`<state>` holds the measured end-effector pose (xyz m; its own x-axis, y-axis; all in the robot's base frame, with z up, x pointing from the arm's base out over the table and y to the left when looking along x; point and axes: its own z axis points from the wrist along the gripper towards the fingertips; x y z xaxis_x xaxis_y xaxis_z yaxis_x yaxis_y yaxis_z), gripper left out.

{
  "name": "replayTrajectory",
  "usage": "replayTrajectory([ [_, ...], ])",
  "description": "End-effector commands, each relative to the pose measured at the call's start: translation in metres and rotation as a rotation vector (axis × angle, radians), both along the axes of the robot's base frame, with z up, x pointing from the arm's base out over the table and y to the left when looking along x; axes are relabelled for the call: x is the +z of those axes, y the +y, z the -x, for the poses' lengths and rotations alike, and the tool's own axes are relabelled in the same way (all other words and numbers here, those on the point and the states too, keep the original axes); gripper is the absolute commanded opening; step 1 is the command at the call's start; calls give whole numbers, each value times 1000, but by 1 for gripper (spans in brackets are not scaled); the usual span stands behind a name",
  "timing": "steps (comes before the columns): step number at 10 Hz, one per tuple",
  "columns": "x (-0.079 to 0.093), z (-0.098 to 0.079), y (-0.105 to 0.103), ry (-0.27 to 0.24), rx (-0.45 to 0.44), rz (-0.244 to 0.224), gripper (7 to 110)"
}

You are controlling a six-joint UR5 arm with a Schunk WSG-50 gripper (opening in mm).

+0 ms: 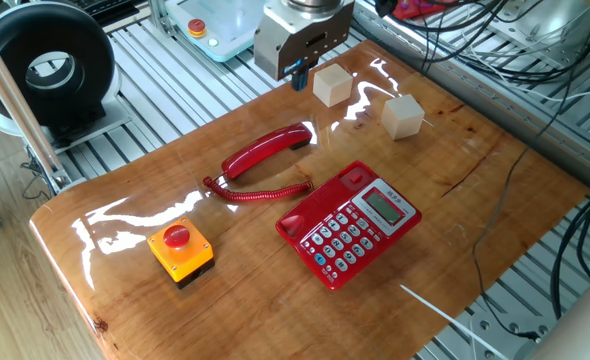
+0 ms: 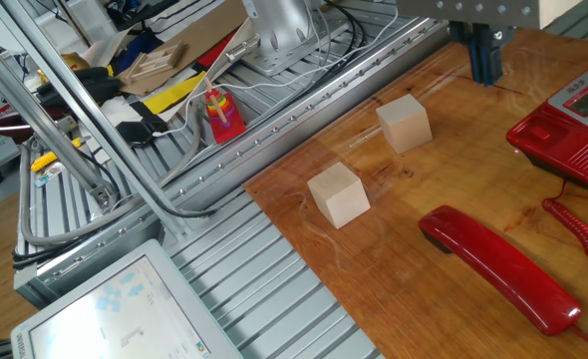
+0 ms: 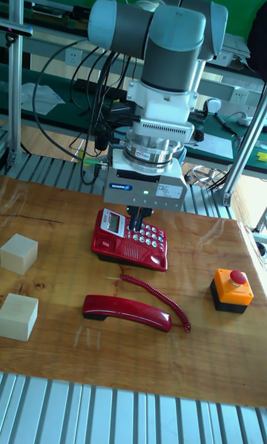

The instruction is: Place the handset of the telephone on the corresponding phone cradle

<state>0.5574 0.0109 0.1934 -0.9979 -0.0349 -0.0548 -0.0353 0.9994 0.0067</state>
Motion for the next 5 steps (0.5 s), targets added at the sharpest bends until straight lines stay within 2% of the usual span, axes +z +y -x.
replayTrajectory([
  [1,3,-15,-13,-62,-23,48,7],
  [2,3,-14,-14,-58,-34,51,7],
  [3,2,-5,-14,-23,-41,52,7],
  [4,1,12,-15,46,-54,57,7],
  [5,1,20,-13,80,-64,48,7],
])
